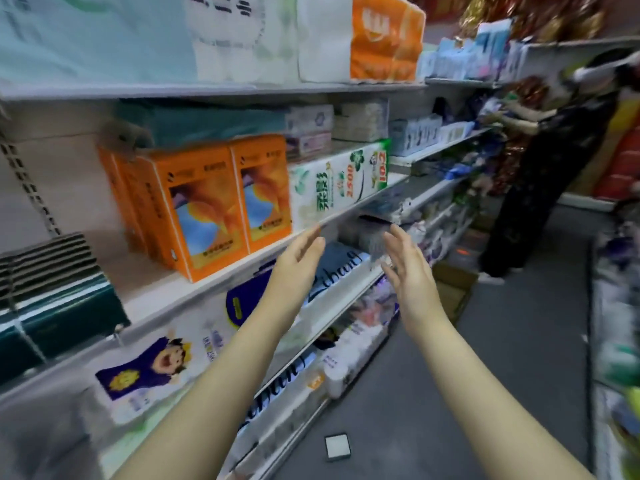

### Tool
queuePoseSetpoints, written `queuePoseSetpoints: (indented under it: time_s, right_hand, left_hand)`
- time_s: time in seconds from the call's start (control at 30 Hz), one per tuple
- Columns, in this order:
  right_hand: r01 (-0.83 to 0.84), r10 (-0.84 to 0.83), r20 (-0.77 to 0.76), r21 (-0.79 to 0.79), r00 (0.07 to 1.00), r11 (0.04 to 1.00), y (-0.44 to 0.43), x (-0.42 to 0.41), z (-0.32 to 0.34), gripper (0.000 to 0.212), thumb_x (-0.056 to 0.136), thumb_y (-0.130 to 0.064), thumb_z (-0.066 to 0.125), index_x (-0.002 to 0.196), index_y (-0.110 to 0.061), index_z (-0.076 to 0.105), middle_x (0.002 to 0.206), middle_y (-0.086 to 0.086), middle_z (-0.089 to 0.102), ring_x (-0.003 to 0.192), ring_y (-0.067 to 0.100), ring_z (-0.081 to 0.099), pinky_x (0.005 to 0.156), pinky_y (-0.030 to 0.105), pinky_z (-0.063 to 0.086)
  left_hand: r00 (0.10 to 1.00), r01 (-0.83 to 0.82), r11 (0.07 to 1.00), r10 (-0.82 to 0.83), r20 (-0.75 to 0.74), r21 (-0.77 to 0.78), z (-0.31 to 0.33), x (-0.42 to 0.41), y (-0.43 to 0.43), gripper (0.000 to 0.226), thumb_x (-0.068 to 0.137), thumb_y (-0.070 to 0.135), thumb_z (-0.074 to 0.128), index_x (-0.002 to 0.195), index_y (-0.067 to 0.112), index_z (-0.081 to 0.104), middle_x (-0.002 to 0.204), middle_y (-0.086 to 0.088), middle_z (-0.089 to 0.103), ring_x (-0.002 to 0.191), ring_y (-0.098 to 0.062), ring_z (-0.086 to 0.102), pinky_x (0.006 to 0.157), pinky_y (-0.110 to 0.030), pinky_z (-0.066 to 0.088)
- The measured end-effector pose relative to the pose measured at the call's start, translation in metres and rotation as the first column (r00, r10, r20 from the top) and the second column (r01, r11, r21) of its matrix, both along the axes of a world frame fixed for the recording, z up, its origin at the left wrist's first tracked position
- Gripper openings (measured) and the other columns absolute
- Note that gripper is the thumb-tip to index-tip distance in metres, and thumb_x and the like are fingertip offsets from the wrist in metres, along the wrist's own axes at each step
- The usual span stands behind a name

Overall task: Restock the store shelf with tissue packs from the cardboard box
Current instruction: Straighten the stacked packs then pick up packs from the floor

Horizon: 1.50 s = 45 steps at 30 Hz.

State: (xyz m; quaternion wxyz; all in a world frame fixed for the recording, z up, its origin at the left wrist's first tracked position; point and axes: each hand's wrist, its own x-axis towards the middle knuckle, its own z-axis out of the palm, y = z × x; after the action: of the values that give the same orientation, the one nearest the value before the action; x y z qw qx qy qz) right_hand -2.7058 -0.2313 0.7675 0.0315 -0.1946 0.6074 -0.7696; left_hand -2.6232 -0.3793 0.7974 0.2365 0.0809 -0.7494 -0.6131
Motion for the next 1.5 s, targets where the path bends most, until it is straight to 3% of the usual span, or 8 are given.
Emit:
queuePoseSetpoints:
  time_s: [0.27, 0.47, 0.57, 0.67, 0.87, 0.97, 1.07, 1.5]
  right_hand:
    - [0.151, -0.153, 0.119, 0.021, 0.981, 0.988, 0.048, -0.052, -0.062, 0.035, 0.105, -0.038, 0.031, 0.137, -0.031, 0.044, 0.145, -0.005, 0.048, 0.131, 0.005, 0.045, 0.104, 0.026, 0.036]
    - [0.281, -0.301, 0.214, 0.119, 0.929, 0.952, 0.047, -0.104, -0.121, 0.03, 0.106, -0.028, 0.031, 0.131, -0.028, 0.046, 0.142, 0.0, 0.049, 0.13, 0.008, 0.045, 0.1, 0.026, 0.037]
    - [0.323, -0.357, 0.273, 0.163, 0.893, 0.932, 0.039, -0.128, -0.153, 0.029, 0.105, -0.03, 0.034, 0.13, -0.03, 0.048, 0.142, -0.002, 0.05, 0.133, 0.008, 0.044, 0.102, 0.025, 0.036]
    - [0.361, -0.415, 0.327, 0.214, 0.849, 0.908, 0.032, -0.152, -0.193, 0.028, 0.105, -0.029, 0.035, 0.129, -0.03, 0.049, 0.142, -0.002, 0.049, 0.132, 0.01, 0.044, 0.1, 0.025, 0.037]
    - [0.342, -0.473, 0.453, 0.343, 0.756, 0.875, 0.03, -0.18, -0.297, 0.026, 0.103, -0.034, 0.042, 0.128, -0.029, 0.05, 0.142, -0.001, 0.05, 0.133, 0.013, 0.045, 0.116, 0.04, 0.033]
    - [0.294, -0.466, 0.519, 0.38, 0.717, 0.877, 0.034, -0.189, -0.357, 0.04, 0.096, -0.051, 0.047, 0.13, -0.029, 0.049, 0.143, -0.001, 0.05, 0.133, 0.013, 0.045, 0.116, 0.039, 0.032]
    - [0.243, -0.44, 0.582, 0.386, 0.684, 0.89, 0.035, -0.201, -0.45, 0.037, 0.103, -0.031, 0.041, 0.137, -0.02, 0.046, 0.146, 0.005, 0.047, 0.134, 0.016, 0.044, 0.117, 0.038, 0.031]
    - [0.007, -0.359, 0.573, 0.525, 0.736, 0.851, 0.037, -0.212, -0.842, 0.041, 0.102, -0.029, 0.047, 0.141, -0.019, 0.047, 0.141, -0.005, 0.05, 0.124, 0.001, 0.046, 0.096, 0.004, 0.034]
  left_hand:
    - [0.984, 0.138, 0.99, -0.141, 0.113, 0.038, -0.064, -0.08, 0.022, 0.042, 0.102, 0.033, 0.045, 0.143, 0.027, 0.045, 0.14, 0.018, 0.045, 0.123, 0.004, 0.039, 0.1, -0.018, 0.029]
    - [0.956, 0.161, 0.981, -0.182, 0.232, 0.106, -0.139, -0.149, -0.004, 0.038, 0.101, 0.027, 0.048, 0.139, 0.024, 0.05, 0.133, 0.02, 0.05, 0.114, 0.007, 0.047, 0.068, 0.008, 0.034]
    - [0.926, 0.186, 0.971, -0.225, 0.304, 0.152, -0.178, -0.18, -0.02, 0.031, 0.101, 0.024, 0.05, 0.131, 0.031, 0.053, 0.119, 0.028, 0.057, 0.101, 0.014, 0.055, 0.084, -0.001, 0.04]
    - [0.891, 0.189, 0.957, -0.261, 0.371, 0.218, -0.222, -0.21, -0.033, 0.037, 0.1, 0.023, 0.052, 0.136, 0.023, 0.052, 0.139, 0.01, 0.053, 0.125, -0.007, 0.051, 0.109, -0.025, 0.037]
    - [0.775, 0.21, 0.947, -0.314, 0.548, 0.245, -0.331, -0.243, -0.039, 0.039, 0.1, 0.021, 0.051, 0.139, 0.021, 0.049, 0.137, 0.012, 0.048, 0.125, -0.005, 0.048, 0.093, -0.015, 0.039]
    - [0.729, 0.218, 0.957, -0.289, 0.62, 0.19, -0.392, -0.241, -0.033, 0.032, 0.1, 0.02, 0.052, 0.128, 0.036, 0.052, 0.121, 0.029, 0.051, 0.111, 0.012, 0.05, 0.092, -0.012, 0.039]
    - [0.639, 0.173, 0.967, -0.256, 0.725, 0.189, -0.481, -0.233, -0.027, 0.042, 0.089, 0.037, 0.057, 0.131, 0.034, 0.053, 0.134, 0.015, 0.054, 0.122, -0.001, 0.051, 0.106, -0.032, 0.041]
    - [0.477, 0.296, 0.955, -0.155, 0.865, 0.008, -0.886, -0.251, -0.013, 0.056, 0.096, 0.03, 0.057, 0.148, 0.021, 0.036, 0.147, 0.006, 0.039, 0.137, -0.013, 0.036, 0.099, -0.019, 0.03]
